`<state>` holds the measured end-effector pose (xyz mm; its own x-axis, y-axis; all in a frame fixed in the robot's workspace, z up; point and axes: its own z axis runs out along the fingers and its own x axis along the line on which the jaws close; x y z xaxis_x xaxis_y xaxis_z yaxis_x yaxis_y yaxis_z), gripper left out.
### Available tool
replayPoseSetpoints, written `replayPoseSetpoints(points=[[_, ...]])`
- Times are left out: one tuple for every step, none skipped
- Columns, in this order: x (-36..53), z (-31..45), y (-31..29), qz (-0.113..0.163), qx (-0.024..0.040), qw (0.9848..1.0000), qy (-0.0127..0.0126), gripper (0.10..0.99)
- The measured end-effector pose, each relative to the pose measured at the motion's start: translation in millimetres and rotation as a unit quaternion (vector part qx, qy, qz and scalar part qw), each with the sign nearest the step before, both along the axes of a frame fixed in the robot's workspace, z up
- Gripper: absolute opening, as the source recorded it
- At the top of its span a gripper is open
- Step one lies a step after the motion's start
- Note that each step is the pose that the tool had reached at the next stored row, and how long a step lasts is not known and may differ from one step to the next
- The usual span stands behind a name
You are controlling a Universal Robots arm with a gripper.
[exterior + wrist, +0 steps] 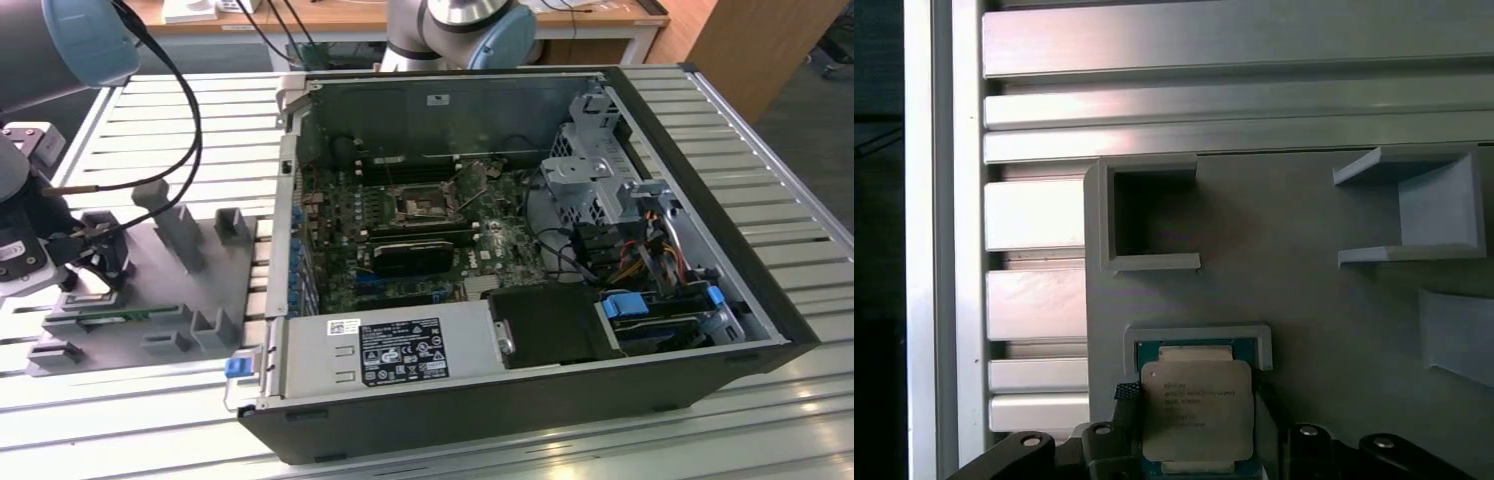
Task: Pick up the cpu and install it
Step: 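Pick up the cpu and move it towards the insertion slot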
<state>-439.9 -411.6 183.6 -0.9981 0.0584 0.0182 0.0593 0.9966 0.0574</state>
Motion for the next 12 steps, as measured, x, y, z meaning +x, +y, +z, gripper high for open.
replayPoseSetpoints(points=[[0.0,0.0,0.0,0.000,0.0004,1.0000,-0.0001,0.541],[0.0,0.0,0.0,0.000,0.0006,1.0000,-0.0001,0.541],[0.0,0.2,0.0,0.000,0.0008,1.0000,-0.0002,0.541],[0.0,0.7,0.0,0.000,0.0009,1.0000,-0.0002,0.541],[0.0,1.6,0.0,0.000,0.0009,1.0000,-0.0002,0.541],[0.0,2.6,0.0,0.000,0.0008,1.0000,-0.0001,0.541],[0.0,3.7,0.0,0.000,0.0008,1.0000,0.0000,0.541],[0.0,4.7,0.0,0.000,0.0008,1.0000,-0.0001,0.541],[0.0,5.7,0.0,0.000,0.0008,1.0000,-0.0001,0.541],[0.0,6.7,0.0,0.000,0.0008,1.0000,0.0000,0.541],[0.0,7.5,0.0,0.000,0.0008,1.0000,-0.0001,0.541],[0.0,8.5,0.0,0.000,0.0008,1.0000,-0.0001,0.541]])
